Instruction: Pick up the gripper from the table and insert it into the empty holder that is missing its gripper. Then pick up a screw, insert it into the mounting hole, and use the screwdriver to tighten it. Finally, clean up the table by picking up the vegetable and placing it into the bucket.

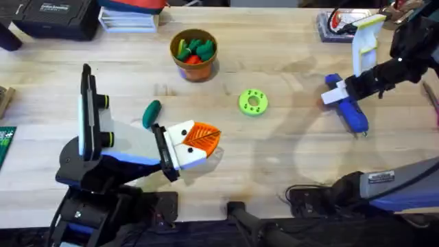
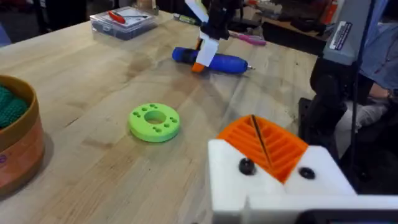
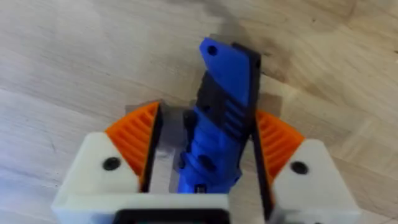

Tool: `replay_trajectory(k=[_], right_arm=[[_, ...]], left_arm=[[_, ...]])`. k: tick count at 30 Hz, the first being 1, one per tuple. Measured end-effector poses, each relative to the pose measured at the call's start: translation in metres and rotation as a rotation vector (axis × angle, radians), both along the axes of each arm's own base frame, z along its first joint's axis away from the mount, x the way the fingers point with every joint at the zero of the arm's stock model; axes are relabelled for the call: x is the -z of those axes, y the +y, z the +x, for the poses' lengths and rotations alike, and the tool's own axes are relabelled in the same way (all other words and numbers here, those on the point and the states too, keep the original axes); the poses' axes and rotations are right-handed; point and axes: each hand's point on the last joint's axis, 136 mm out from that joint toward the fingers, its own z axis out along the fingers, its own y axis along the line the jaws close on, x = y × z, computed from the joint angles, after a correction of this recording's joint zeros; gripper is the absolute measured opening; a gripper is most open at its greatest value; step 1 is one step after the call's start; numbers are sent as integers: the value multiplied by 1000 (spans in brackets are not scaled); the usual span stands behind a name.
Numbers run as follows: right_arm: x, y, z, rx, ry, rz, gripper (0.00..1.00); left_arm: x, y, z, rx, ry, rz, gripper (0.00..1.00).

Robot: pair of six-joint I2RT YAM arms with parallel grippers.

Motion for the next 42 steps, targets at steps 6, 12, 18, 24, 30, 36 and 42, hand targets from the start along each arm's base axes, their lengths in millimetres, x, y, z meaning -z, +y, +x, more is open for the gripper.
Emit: replay_trajectory(k=[6, 12, 18, 24, 30, 36, 42], right_arm=[[0, -1, 2, -6, -8, -4, 515], [0, -2, 5, -15, -21, -13, 52], [0, -3, 7, 25, -23, -5, 24], [-17, -5, 21, 128, -86, -2, 24], [-87, -3, 40, 221, -313, -43, 24], [-173, 3, 32, 324, -561, -46, 24], [-230, 33, 18, 310, -778, -13, 24]], left_arm=[[0, 0, 0, 0, 0, 0, 4], [0, 0, 0, 0, 0, 0, 4], [0, 0, 0, 0, 0, 0, 4], [0, 0, 0, 0, 0, 0, 4], [0, 0, 0, 0, 0, 0, 4], [0, 0, 0, 0, 0, 0, 4], [0, 0, 0, 0, 0, 0, 4]])
